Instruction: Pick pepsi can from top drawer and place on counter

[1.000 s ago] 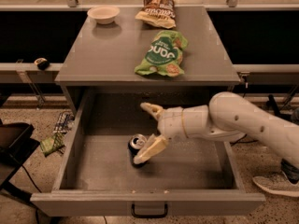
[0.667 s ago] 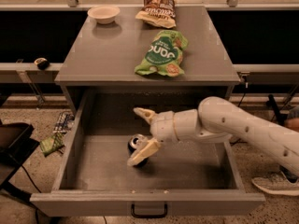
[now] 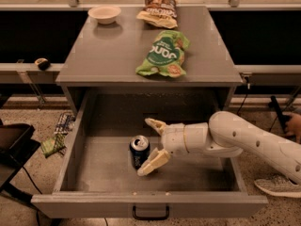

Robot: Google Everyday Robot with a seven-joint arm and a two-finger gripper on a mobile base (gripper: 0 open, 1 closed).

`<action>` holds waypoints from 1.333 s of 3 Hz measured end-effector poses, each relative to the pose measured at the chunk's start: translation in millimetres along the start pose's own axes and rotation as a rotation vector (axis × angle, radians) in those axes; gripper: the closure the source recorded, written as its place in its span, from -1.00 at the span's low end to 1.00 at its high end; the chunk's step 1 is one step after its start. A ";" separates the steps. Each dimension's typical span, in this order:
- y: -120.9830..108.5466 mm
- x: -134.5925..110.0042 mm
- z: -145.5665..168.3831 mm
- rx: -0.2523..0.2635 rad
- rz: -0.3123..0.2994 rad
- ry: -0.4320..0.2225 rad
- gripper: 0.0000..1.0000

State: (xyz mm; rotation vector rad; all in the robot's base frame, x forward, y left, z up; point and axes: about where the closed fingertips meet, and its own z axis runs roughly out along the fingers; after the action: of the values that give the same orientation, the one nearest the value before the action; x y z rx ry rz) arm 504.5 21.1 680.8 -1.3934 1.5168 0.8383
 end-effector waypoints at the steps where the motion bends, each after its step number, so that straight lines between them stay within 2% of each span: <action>1: 6.4 2.6 0.6 0.011 -0.003 -0.015 -0.67; 2: 9.7 -2.9 13.2 0.000 -0.011 -0.038 -0.20; 4: 9.8 -3.0 13.3 -0.001 -0.011 -0.038 0.73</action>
Offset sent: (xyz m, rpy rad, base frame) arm -0.0079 0.0285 -0.0033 0.0602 -0.0242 0.0201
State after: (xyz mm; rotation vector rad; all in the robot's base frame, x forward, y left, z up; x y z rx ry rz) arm 497.0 35.7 677.7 -1.3778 1.4784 0.8538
